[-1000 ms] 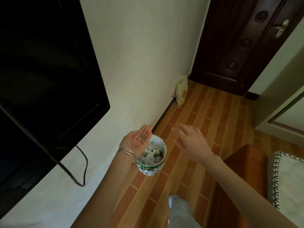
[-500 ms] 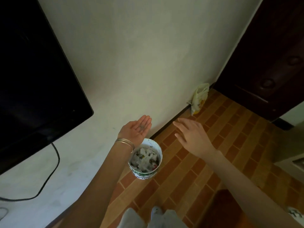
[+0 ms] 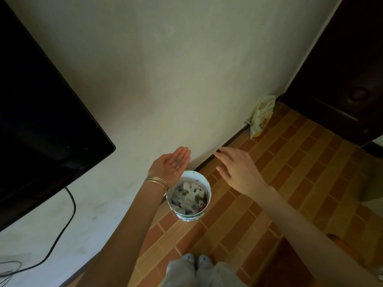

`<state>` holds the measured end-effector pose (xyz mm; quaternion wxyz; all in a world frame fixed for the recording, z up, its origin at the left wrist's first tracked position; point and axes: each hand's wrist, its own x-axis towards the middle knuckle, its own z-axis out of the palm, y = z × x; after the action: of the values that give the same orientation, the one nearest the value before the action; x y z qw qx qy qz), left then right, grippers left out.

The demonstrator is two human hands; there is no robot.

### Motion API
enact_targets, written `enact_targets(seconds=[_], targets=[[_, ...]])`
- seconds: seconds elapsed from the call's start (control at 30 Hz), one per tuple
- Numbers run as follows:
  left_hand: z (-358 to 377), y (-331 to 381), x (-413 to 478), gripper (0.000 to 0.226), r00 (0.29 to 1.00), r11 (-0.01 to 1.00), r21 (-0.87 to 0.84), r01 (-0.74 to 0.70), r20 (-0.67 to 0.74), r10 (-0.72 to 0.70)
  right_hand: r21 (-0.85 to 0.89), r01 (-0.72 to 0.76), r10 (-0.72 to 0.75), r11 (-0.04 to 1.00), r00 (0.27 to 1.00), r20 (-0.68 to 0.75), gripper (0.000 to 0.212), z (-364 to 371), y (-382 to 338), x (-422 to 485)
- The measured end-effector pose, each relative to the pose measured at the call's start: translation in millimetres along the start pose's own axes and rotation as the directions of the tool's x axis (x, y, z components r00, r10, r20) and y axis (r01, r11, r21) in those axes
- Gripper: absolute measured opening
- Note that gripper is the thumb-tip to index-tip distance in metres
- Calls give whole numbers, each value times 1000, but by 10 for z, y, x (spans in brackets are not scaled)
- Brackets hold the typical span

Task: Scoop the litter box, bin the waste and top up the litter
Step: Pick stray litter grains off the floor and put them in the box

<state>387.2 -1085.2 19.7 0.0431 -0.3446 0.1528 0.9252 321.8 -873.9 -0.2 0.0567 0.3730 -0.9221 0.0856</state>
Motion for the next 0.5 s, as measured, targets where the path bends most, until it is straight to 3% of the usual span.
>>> enact_targets(seconds=[0.23,0.5], targets=[[-102,99,263,32,999,999,29,23,-35,-22,-10,24,-24,1000,1000,14,41,213,-56,239],[-504,145,845,33,984,985,155,72,-175,-45,22,47,-49,999,993,110,42,780,-48,427]])
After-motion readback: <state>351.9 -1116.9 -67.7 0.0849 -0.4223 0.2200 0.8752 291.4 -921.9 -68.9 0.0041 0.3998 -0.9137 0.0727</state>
